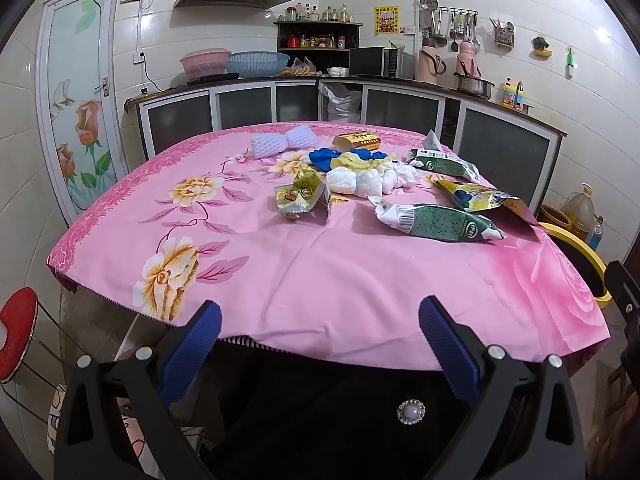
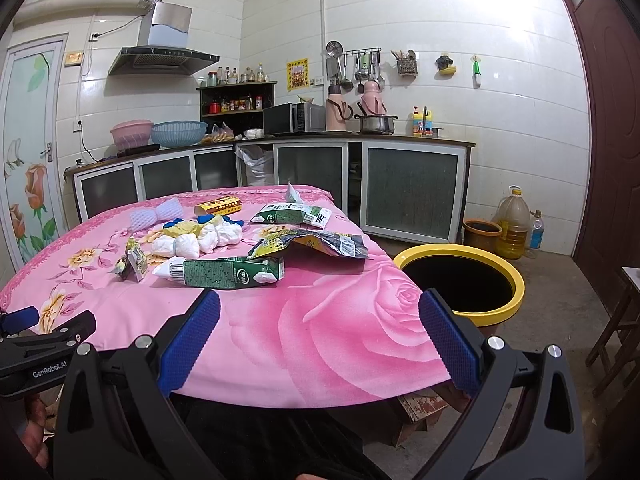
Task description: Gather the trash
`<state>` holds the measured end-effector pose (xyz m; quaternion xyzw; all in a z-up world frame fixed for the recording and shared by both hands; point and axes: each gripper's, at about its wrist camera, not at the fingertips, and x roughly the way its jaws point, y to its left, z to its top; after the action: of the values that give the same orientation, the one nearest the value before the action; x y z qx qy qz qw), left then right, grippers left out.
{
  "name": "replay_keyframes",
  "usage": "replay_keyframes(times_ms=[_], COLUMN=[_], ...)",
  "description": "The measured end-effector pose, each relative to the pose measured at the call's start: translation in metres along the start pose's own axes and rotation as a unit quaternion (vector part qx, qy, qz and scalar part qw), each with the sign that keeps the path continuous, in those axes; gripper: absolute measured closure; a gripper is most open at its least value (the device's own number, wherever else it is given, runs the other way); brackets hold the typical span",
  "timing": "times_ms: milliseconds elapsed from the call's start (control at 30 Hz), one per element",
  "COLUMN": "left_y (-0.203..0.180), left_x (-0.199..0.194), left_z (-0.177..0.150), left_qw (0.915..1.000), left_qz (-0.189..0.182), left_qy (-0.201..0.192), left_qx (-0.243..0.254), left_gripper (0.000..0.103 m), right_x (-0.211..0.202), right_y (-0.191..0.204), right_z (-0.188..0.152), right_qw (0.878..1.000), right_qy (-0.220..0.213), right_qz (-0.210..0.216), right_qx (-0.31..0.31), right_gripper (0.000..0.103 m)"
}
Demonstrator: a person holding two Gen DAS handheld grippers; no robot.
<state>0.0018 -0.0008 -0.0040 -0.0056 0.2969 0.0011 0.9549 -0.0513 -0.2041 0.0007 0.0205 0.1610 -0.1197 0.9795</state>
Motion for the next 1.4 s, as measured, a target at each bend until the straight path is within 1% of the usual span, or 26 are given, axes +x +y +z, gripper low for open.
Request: replay_keyframes(times_ms=[1400], left_y=[-0.0036], left_x=[0.0029], left_z=[-0.0041], left_qw=[1.0], left_qz=[0.0], left_qy=[0.005], left_qx=[0.001], left_gripper=[0.008], right_x=[0.0013], right_y=[-0.0013], right_z=[-0.0003], right_qw=[1.0], right_qy=[0.0], right_qz=[-0.001], right_qx=[0.002], right_gripper=[0.007])
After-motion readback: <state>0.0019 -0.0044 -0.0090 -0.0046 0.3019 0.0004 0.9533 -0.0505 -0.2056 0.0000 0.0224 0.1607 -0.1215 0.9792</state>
